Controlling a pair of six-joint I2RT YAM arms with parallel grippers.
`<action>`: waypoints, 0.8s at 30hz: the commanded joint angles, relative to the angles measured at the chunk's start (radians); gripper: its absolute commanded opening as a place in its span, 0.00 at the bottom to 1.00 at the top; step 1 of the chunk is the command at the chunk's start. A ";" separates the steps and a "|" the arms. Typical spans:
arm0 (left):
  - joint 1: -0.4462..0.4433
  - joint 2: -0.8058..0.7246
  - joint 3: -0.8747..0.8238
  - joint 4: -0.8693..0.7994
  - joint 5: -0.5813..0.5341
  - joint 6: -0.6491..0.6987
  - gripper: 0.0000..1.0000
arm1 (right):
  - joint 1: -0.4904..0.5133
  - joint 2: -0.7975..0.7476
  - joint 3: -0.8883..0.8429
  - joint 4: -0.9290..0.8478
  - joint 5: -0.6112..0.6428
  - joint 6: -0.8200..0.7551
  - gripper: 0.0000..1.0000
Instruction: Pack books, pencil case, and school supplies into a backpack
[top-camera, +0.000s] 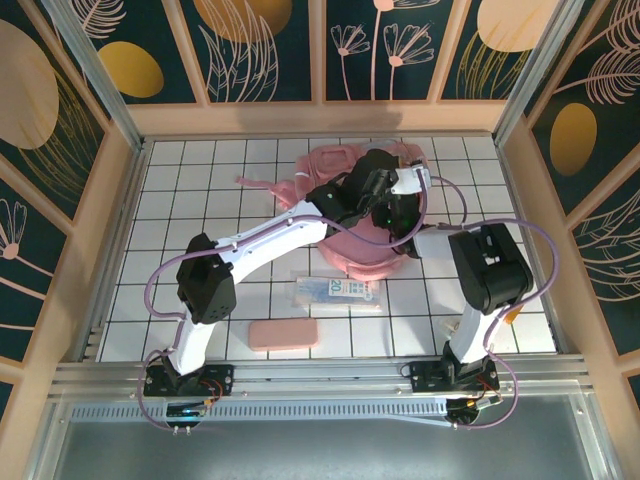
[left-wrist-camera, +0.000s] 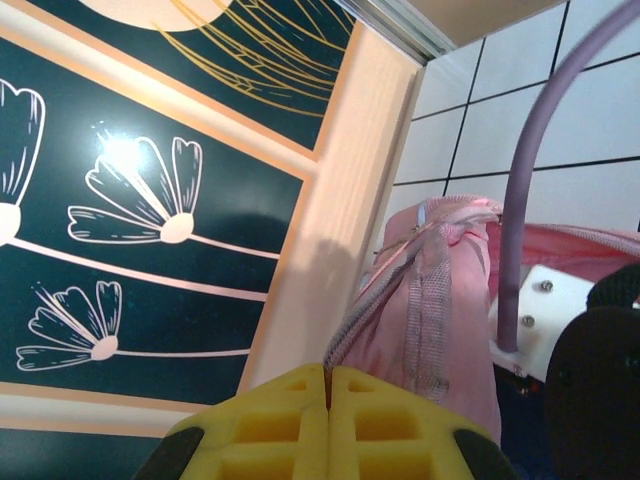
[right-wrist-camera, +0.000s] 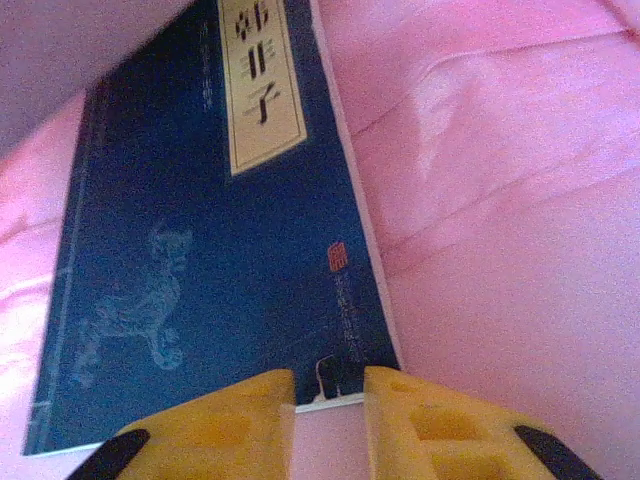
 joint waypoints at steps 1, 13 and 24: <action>0.006 -0.076 -0.022 0.100 -0.026 0.010 0.00 | -0.007 -0.161 -0.067 -0.076 -0.038 0.076 0.30; 0.046 -0.087 -0.186 0.133 0.151 -0.006 0.00 | -0.097 -0.723 -0.294 -0.487 -0.071 0.313 0.50; 0.075 -0.195 -0.315 0.009 0.701 -0.402 0.58 | -0.593 -0.573 -0.021 -0.776 -0.456 0.161 0.70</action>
